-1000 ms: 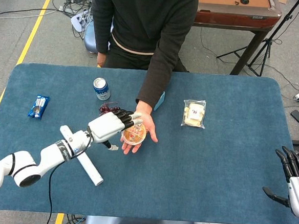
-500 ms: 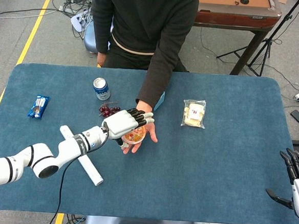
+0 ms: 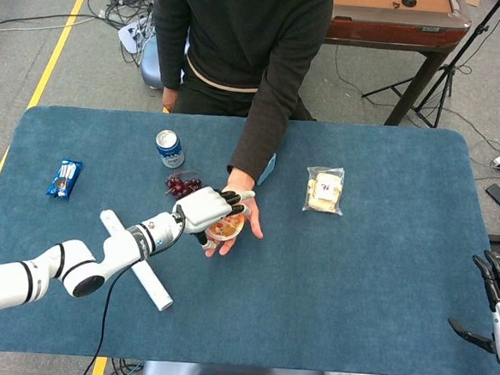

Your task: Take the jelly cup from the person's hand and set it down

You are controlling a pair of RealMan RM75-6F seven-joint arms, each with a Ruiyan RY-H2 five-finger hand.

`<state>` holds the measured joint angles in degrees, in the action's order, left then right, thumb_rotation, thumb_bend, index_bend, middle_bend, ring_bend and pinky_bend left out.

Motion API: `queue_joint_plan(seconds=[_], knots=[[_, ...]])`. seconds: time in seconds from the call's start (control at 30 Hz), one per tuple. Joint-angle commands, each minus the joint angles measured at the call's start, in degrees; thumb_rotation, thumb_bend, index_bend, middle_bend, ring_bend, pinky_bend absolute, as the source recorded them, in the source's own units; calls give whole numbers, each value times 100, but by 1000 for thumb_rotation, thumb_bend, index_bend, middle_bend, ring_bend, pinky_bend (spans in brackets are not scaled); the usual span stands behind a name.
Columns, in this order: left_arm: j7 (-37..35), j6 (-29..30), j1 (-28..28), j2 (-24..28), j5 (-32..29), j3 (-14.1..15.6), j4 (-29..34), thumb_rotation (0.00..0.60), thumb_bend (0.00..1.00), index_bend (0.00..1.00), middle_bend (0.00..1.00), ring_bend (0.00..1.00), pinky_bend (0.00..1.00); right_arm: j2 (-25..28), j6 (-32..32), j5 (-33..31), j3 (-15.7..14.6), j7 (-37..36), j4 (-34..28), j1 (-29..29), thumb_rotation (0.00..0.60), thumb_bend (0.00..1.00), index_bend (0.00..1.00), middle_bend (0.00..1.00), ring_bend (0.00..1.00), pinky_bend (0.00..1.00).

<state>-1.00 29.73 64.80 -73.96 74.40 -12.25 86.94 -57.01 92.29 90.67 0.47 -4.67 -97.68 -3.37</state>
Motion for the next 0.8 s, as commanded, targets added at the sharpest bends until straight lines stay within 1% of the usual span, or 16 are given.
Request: queue_joint_plan(seconds=[0.03, 0.13, 0.23, 0.43, 0.63, 0.8], knots=[[-151, 156, -28, -101, 117, -5, -112, 600, 137, 327, 115, 279, 408, -2, -4, 2, 2, 1, 2, 1, 600, 52, 16, 12, 0, 57], [-315, 219, -28, -159, 203, 4, -224, 600, 138, 400, 198, 390, 493, -1, 0, -2, 9, 3, 0, -3, 600, 52, 16, 12, 0, 57], [-419, 272, -47, -167, 266, 32, -285, 600, 138, 456, 254, 446, 537, 1, -7, -5, 15, 4, -6, 0, 600, 52, 16, 12, 0, 57], [-612, 594, -231, 85, 408, 66, -182, 600, 138, 468, 291, 462, 551, 14, -48, 26, 43, 36, -39, 51, 600, 52, 16, 12, 0, 57], [-782, 1037, -597, 580, 436, 108, 14, 600, 138, 455, 292, 458, 551, -13, -93, 79, 49, 66, -64, 101, 600, 51, 16, 12, 0, 57], [-892, 1252, -941, 941, 356, 241, 33, 600, 138, 448, 292, 452, 552, -14, -81, 130, 55, 85, -78, 120, 600, 52, 16, 12, 0, 56]])
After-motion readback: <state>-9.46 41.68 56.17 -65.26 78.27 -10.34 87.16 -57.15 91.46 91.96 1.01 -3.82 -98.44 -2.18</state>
